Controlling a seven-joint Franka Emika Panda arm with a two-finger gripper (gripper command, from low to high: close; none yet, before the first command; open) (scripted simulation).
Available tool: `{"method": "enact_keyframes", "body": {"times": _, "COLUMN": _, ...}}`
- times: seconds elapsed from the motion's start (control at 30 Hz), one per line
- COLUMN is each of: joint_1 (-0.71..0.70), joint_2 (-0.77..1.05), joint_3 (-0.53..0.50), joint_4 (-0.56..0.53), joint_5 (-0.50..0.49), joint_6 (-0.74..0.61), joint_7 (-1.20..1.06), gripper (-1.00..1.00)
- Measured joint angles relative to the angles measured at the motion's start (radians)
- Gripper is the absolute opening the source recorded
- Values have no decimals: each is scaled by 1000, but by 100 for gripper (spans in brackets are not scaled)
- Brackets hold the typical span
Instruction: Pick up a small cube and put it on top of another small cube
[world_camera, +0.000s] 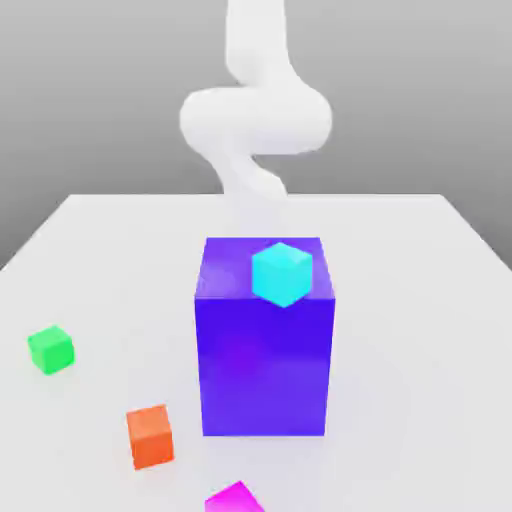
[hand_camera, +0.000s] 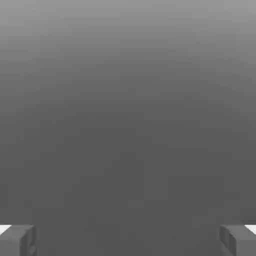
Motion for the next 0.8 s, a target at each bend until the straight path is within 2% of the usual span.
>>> {"method": "enact_keyframes", "body": {"times": 0.43, "joint_1": 20, "joint_2": 478, "joint_3": -108, "joint_4": 86, "joint_5": 302, "joint_6": -123, "joint_7": 260, "gripper": 0}}
{"method": "enact_keyframes", "body": {"times": 0.8, "joint_1": -4, "joint_2": 846, "joint_3": -133, "joint_4": 151, "joint_5": 412, "joint_6": -187, "joint_7": 594, "gripper": 0}}
